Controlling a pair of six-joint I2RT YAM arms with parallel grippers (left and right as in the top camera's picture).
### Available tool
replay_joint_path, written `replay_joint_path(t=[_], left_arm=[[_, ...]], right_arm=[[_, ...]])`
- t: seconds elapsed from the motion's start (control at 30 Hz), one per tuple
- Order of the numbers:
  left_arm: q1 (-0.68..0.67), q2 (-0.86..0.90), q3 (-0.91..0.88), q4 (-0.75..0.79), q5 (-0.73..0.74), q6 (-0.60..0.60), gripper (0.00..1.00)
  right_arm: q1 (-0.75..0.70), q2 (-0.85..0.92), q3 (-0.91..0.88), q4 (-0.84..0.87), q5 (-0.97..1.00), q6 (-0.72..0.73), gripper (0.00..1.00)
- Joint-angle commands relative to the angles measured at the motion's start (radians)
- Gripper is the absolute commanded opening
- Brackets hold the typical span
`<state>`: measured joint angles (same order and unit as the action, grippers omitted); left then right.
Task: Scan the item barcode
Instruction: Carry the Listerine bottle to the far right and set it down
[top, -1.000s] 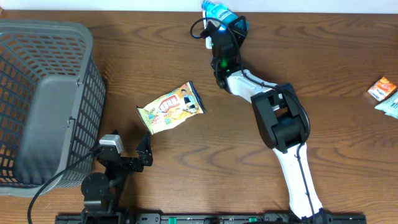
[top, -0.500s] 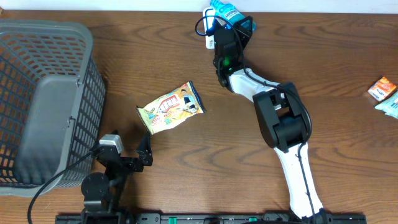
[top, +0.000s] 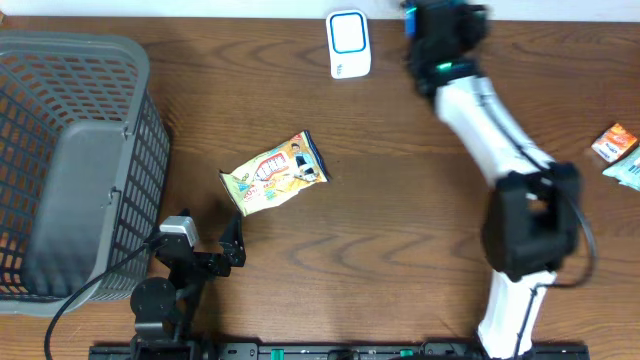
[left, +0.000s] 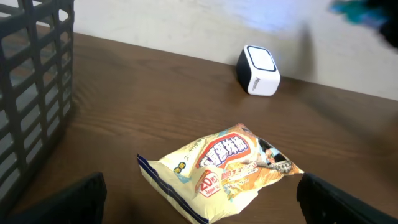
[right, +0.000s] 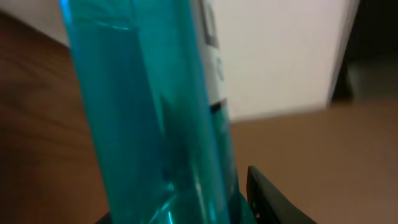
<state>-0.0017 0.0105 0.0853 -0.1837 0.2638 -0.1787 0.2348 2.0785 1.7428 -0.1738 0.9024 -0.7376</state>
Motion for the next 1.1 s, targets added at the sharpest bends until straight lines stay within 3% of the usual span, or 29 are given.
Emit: replay_joint_path(t=[0.0, 0.2, 0.43, 0.6, 0.77, 1.07], left_arm=[[-0.003, -0.006, -0.021, -0.018, 0.012, 0.010, 0.98], [-0.002, -0.006, -0.021, -0.018, 0.012, 0.010, 0.98], [-0.002, -0.006, -0.021, -0.018, 0.012, 0.010, 0.98], [-0.002, -0.006, -0.021, -0.018, 0.012, 0.010, 0.98], [-0.003, -0.006, -0.021, -0.018, 0.012, 0.010, 0.98], [-0.003, -0.006, -0.021, -0.018, 0.012, 0.010, 0.98]], right_arm=[[-0.099, -0.042, 0.023, -0.119, -0.059, 0.306, 0.17], [-0.290, -0.014, 0.001, -0.333, -0.262, 0.576, 0.19], [-0.501, -0.006, -0.095, -0.317, -0.291, 0.662, 0.23], [-0.649, -0.005, -0.166, -0.309, -0.460, 0.766, 0.22], [-0.715, -0.004, -0.209, -0.295, -0.623, 0.830, 0.20], [-0.748, 0.043, -0.249, -0.250, -0.586, 0.830, 0.25]])
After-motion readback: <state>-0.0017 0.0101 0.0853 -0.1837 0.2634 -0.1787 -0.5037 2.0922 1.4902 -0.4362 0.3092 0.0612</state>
